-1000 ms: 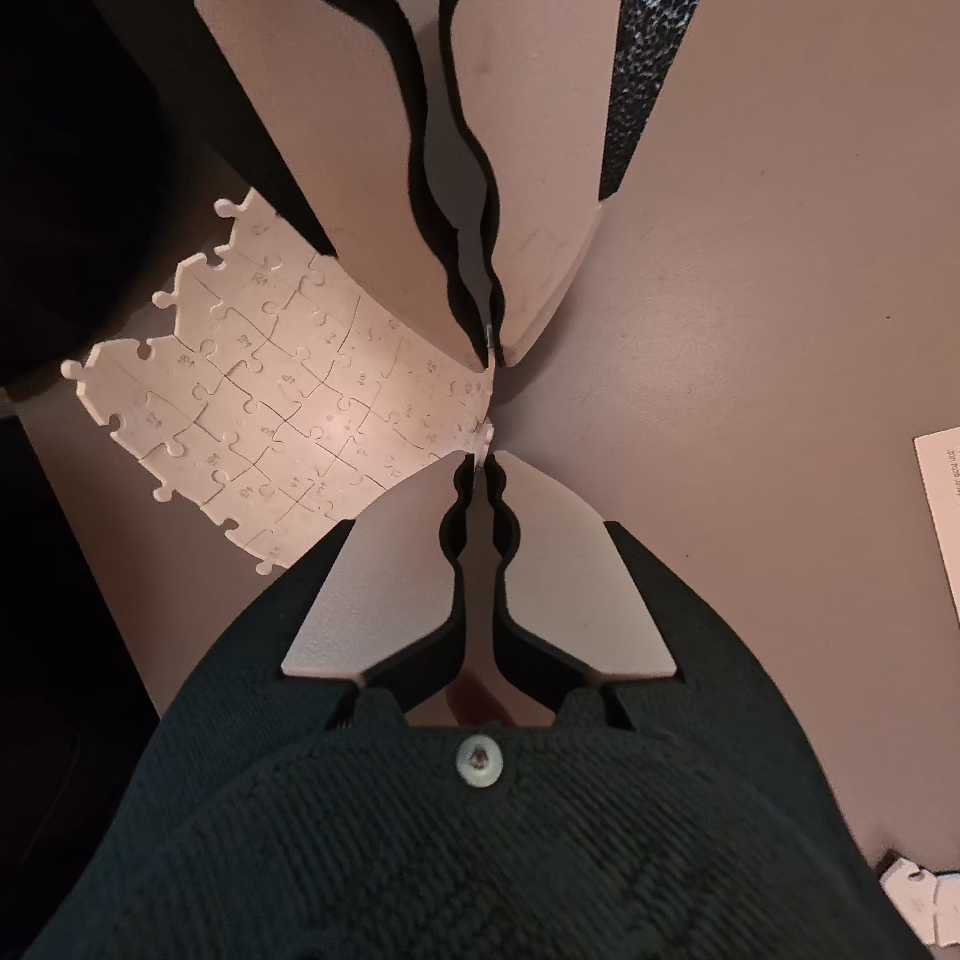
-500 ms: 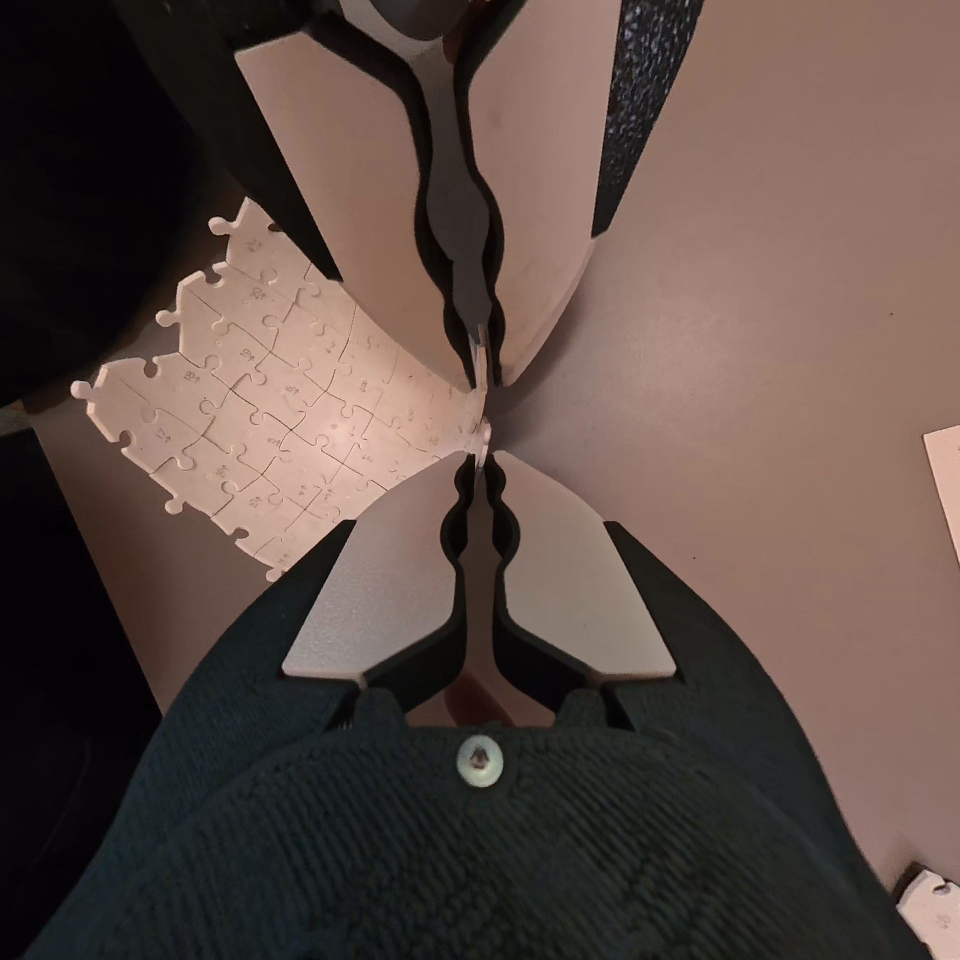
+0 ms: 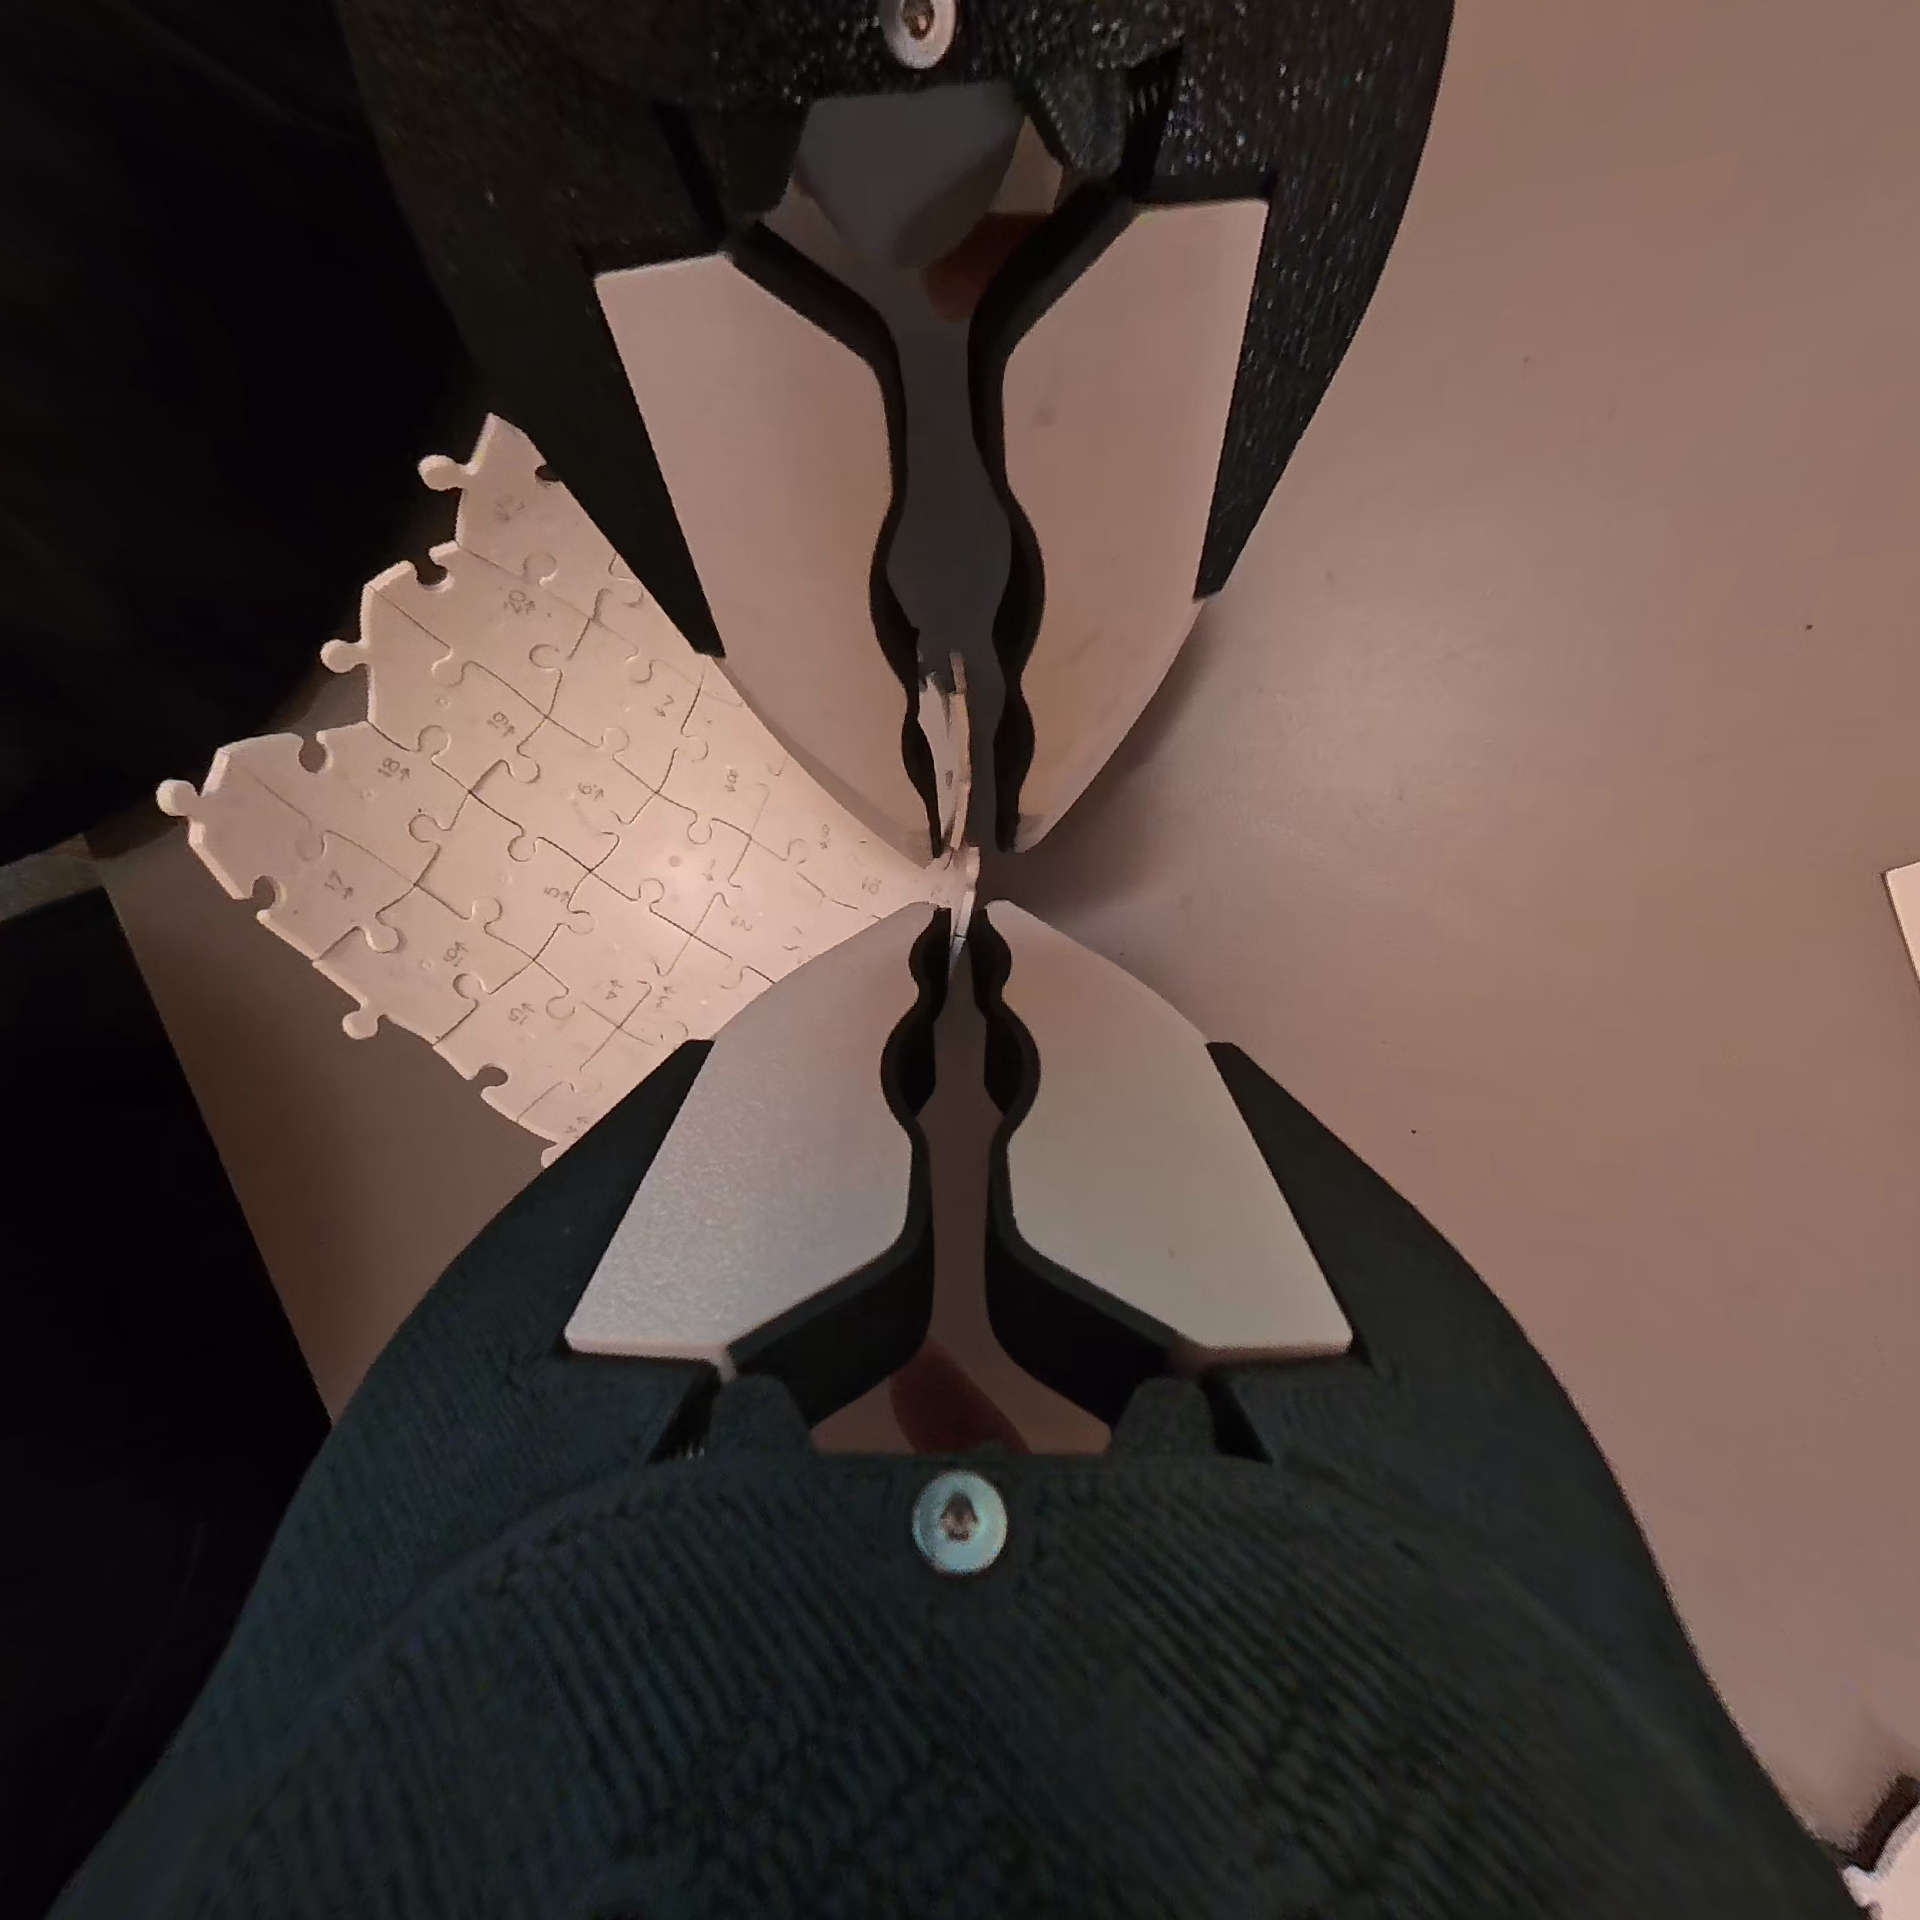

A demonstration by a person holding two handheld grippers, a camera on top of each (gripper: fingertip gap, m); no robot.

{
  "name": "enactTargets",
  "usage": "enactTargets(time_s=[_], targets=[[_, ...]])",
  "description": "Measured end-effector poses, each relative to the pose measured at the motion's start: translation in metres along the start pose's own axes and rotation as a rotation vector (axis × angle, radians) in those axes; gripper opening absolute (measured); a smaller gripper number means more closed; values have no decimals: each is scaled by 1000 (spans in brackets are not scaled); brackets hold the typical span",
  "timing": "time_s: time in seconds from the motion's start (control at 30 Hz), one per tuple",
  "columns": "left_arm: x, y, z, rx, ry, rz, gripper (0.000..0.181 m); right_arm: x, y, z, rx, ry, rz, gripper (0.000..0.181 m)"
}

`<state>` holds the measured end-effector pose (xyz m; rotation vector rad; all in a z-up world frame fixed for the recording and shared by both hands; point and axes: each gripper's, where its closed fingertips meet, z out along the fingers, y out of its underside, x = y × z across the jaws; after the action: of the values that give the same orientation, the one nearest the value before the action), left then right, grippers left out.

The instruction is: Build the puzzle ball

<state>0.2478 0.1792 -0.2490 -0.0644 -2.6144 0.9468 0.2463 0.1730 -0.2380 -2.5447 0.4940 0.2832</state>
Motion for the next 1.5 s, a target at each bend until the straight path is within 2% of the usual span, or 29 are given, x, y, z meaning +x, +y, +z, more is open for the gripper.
enactTargets(time_s=[0.17,1.37,1.4,1.5], targets=[[1,0,0,6,14,5,5,1,1,0,6,1,3,4],[-7,-4,-2,90,17,-47,3,10,-2,-4,61,50,17,4],[-7,-4,-2,90,18,-48,3,9,-2,-4,59,49,15,4],[-6,-3,-8,107,14,-45,21,9,0,-3,49,53,15,4]])
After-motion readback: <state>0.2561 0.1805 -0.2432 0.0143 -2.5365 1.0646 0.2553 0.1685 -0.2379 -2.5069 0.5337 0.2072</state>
